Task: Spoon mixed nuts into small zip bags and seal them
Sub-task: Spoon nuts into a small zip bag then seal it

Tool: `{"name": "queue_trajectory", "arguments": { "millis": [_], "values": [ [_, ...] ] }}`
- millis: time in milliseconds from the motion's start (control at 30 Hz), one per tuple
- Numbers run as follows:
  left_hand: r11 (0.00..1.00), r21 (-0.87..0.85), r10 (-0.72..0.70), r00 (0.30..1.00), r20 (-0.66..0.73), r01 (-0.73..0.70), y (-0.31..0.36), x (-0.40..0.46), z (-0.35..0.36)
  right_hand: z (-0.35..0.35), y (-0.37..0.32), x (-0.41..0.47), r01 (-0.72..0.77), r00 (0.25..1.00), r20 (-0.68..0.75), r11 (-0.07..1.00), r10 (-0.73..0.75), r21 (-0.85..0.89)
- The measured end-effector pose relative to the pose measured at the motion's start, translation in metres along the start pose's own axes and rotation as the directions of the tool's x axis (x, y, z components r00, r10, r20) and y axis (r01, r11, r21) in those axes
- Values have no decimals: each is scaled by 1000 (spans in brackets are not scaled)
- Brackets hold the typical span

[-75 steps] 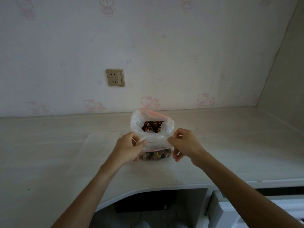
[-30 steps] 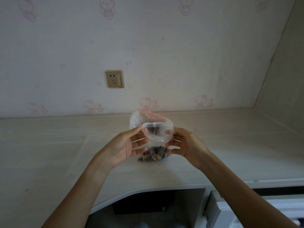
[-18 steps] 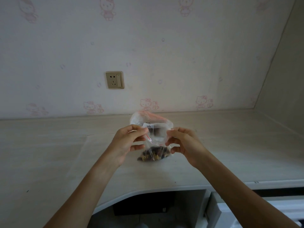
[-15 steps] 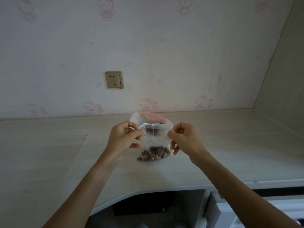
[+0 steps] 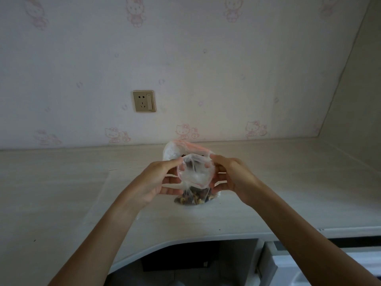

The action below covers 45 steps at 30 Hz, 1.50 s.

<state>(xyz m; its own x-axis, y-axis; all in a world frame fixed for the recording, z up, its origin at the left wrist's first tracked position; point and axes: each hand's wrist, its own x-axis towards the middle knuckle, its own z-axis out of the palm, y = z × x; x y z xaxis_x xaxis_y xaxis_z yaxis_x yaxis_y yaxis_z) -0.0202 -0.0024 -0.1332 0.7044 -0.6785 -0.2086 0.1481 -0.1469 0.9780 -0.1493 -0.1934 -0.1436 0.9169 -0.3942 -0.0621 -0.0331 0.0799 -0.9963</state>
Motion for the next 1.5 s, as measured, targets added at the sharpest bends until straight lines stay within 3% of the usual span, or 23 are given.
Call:
{"name": "queue_trajectory", "arguments": {
  "millis": [233, 367, 433, 567, 633, 700, 733, 800, 900, 1000, 1100, 1200, 1400, 1500],
  "values": [
    [975, -206, -68, 995, 66, 81, 7, 3, 3, -2, -3, 3, -29, 987, 160, 985, 2, 170],
    [973, -223, -47, 998, 49, 57, 7, 4, 4, -1, -4, 2, 119, 992, 33, 992, -121, 36],
    [989, -147, 13, 1000, -18, -15, 7, 4, 5, 0, -5, 1, 238, 966, -62, 956, -252, -170],
    [978, 82, 206, 948, -243, -192, 8, 6, 0, 0, -5, 2, 365, 853, -124, 750, -507, -551],
    [900, 310, 404, 853, -331, -306, 5, 7, -1, -1, -5, 0, 400, 807, -56, 615, -587, -680],
    [776, 506, 578, 746, -332, -377, 2, 9, 1, 0, -4, -2, 413, 781, -14, 533, -624, -738],
    [748, 545, 606, 726, -326, -380, 0, 10, 2, 0, -3, -1, 398, 791, -31, 552, -611, -732],
    [809, 498, 511, 793, -332, -313, -2, 10, 2, -3, -4, -1, 335, 848, -79, 646, -524, -685],
    [979, 163, 160, 960, -228, -124, 1, 4, 2, -9, -9, -5, 151, 965, -125, 878, -230, -454],
    [995, -95, 1, 1000, -3, -1, 5, -2, -2, -14, -11, -9, -8, 999, -54, 974, -5, -227],
    [994, -108, 26, 989, 143, -10, 7, -4, -4, -13, -11, -10, 10, 1000, 30, 990, -5, -139],
    [991, -121, 72, 983, 168, -52, 8, -4, -1, -9, -13, -9, 37, 997, 69, 994, -30, -100],
    [978, -151, 154, 986, 64, -143, 13, -2, -5, -9, -17, -7, 22, 992, 125, 999, -26, 27],
    [973, -112, 188, 976, -107, -200, 14, -1, -10, -9, -21, -8, 43, 999, 9, 998, -43, 47]
  ]
}}
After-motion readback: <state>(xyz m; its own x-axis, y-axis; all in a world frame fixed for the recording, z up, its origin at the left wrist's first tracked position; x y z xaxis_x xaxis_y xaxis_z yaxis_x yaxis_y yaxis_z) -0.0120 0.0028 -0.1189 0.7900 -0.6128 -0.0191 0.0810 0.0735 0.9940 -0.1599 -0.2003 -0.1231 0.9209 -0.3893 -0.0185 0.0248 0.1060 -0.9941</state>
